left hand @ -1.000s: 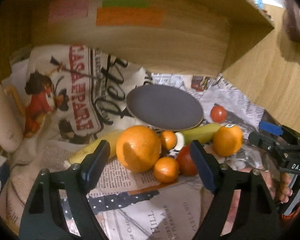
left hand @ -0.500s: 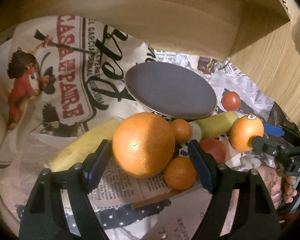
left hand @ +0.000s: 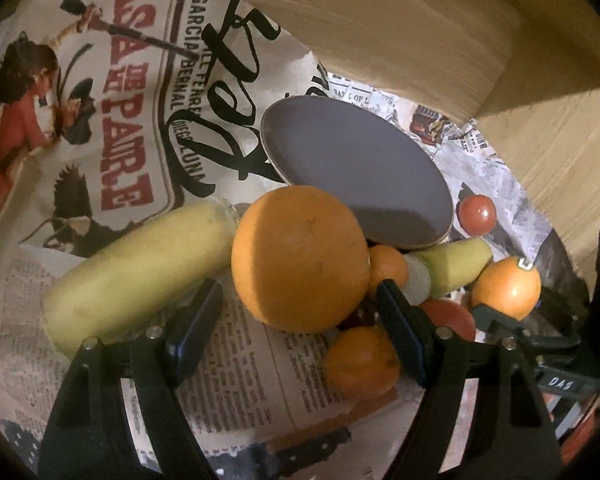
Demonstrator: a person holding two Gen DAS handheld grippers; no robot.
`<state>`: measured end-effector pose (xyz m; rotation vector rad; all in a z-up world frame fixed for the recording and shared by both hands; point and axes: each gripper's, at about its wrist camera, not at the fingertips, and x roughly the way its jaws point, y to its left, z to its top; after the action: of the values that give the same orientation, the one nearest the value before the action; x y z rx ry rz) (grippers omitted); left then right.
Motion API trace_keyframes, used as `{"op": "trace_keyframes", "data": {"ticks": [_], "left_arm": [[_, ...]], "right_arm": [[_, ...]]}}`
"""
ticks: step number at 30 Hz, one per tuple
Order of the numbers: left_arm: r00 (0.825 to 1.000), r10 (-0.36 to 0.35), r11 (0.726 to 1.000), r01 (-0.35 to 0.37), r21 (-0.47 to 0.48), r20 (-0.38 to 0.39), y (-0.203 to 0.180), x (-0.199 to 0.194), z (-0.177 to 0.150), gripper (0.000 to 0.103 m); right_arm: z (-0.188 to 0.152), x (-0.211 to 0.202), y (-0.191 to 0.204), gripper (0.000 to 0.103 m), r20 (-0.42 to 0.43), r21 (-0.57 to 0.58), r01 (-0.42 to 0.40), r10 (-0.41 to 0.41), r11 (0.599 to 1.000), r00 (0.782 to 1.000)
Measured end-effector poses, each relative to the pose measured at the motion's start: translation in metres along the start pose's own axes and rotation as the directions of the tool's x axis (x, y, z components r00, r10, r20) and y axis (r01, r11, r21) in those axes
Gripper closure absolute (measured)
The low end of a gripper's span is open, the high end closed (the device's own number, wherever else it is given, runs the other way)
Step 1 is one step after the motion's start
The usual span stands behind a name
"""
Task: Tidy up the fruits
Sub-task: 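Grasp a large orange with the right gripper while the left grasps another orange, then lower both oranges onto the dark plate and open both grippers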
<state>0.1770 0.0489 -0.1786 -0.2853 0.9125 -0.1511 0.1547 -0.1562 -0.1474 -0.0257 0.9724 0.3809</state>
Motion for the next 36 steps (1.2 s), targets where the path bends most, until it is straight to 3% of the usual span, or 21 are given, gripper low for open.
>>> {"op": "trace_keyframes", "data": {"ticks": [2, 10, 13, 18, 27, 36], "left_arm": [[1.0, -0.001, 1.0, 0.001, -0.002, -0.004, 0.0, 0.001, 0.003, 0.024], [0.999, 0.045, 0.999, -0.046, 0.02, 0.022, -0.004, 0.008, 0.016, 0.024], [0.999, 0.052, 0.999, -0.052, -0.001, 0.017, 0.001, 0.012, 0.019, 0.036], [0.999, 0.036, 0.999, -0.036, -0.005, 0.021, 0.003, 0.011, 0.017, 0.037], [0.995, 0.04, 0.995, -0.049, 0.087, 0.095, -0.018, -0.02, 0.009, 0.038], [0.979, 0.017, 0.991, -0.044, 0.129, 0.204, -0.034, -0.063, 0.027, 0.038]], "right_arm": [[0.0, 0.0, 0.001, 0.042, 0.004, -0.007, -0.009, 0.009, 1.0, 1.0], [-0.002, 0.0, 0.0, 0.044, 0.025, -0.006, -0.026, 0.026, 1.0, 0.999], [-0.002, 0.0, 0.0, 0.044, 0.031, -0.003, -0.03, 0.03, 1.0, 0.999], [-0.003, -0.002, -0.001, 0.045, 0.041, 0.005, -0.037, 0.037, 0.999, 0.998], [0.005, -0.024, 0.006, 0.045, 0.102, -0.024, -0.016, 0.018, 1.0, 0.995], [0.038, -0.058, 0.016, 0.045, 0.215, -0.06, -0.023, 0.035, 0.998, 0.976]]}}
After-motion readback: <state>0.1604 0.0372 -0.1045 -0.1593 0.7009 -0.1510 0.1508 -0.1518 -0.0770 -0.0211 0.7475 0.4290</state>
